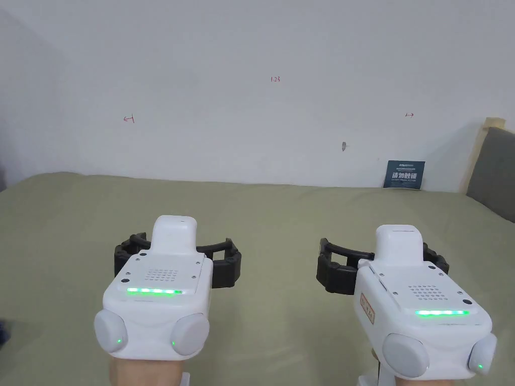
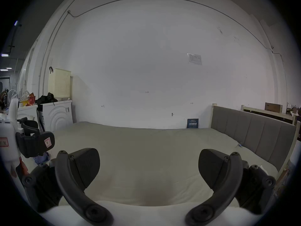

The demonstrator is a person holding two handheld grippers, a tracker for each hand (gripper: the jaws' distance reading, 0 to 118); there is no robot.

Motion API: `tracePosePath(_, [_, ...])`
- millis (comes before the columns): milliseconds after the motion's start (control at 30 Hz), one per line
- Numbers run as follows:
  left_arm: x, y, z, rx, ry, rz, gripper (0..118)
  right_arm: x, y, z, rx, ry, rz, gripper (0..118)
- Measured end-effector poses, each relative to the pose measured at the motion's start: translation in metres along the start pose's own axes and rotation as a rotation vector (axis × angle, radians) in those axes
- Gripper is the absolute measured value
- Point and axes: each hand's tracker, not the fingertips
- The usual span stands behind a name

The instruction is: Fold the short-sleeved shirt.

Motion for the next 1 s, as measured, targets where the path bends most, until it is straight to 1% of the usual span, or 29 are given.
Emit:
tracePosePath(267, [0.0004, -0.0005, 0.0065, 0.024, 0.004, 0.003, 118, 0.001, 0.0004, 0.0018, 0.011, -0.005, 0.001, 118])
tracePosePath(667, [0.0016, -0.0003, 0.0098, 0.024, -0.006, -0.01, 118, 0.0075, -0.0028, 0.0058, 0.002, 0.021, -0.009, 118])
tracePosePath(767, [0.002, 0.0001, 0.0092, 0.026, -0.006, -0.01, 118, 0.0053, 0.0005, 0.003, 0.0, 0.0, 0.02, 118])
tracePosePath(833, [0.0027, 0.001, 0.0092, 0.025, -0.01, -0.012, 118, 0.0056, -0.0001, 0.0023, 0.016, 0.014, 0.029, 118])
tracePosePath(1000, [0.0037, 0.0024, 0.0104, 0.025, -0.018, -0.008, 118, 0.0053, 0.0009, 0.0022, 0.008, 0.04, 0.01, 118])
